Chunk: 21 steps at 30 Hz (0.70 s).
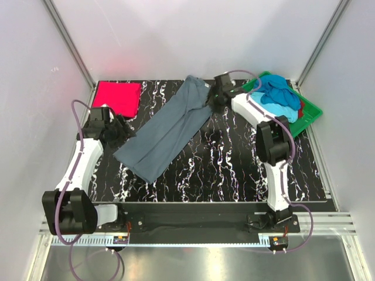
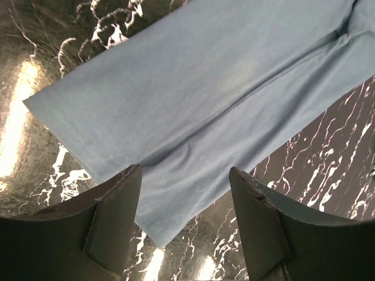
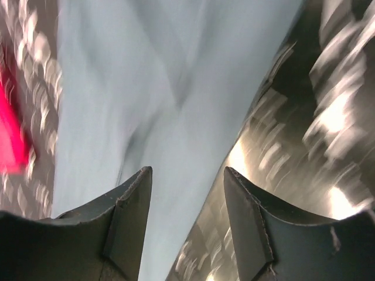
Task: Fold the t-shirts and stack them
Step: Fold the tshirt
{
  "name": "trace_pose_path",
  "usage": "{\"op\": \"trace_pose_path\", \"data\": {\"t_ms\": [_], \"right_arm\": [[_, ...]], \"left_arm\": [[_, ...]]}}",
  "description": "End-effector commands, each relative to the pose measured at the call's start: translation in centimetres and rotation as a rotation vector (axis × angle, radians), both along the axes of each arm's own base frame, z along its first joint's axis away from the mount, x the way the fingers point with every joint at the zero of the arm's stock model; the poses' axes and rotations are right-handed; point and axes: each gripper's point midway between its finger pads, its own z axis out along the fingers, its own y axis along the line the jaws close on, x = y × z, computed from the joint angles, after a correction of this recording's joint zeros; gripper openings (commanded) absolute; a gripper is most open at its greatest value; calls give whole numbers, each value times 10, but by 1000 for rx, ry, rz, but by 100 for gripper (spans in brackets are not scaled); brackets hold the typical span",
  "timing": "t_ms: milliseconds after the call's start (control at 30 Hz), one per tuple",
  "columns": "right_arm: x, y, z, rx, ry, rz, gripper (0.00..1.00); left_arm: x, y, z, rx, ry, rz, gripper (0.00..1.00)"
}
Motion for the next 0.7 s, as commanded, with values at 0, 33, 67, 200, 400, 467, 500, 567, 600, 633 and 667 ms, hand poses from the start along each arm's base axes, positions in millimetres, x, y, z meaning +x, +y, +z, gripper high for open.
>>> {"op": "trace_pose_path", "data": {"t_ms": [0,33,67,200,400,467,500,567,600,633,667], "right_arm": [[-80,66,41,88,1,39,59],[-101,78,58,131,-12,52,59],[-126,107,60,186,-3,70,59],[-223,138,28,254,115,78,58],[-293,185,5,350,202,108,55],[-310,203,-1,327,198,157,54],[-313,213,-3,326,207,175,54],[-324,228,-6,321,211,206,54],[-325,235,-6,325,209,211,55],[-327,239,-13,317,214,212,55],[-335,246,-16,317,225,223,56]], "left_arm": [[20,20,44,23,-162,57,67],[22,23,54,20,-189,72,67],[22,27,63,24,-215,87,67],[22,40,96,72,-307,133,68],[24,43,77,46,-259,141,68],[29,51,60,6,-222,166,69],[28,44,49,-64,-191,137,68],[31,52,30,-152,-142,160,67],[29,46,21,-210,-118,136,67],[29,47,17,-230,-112,137,67],[29,49,10,-251,-90,143,67]]}}
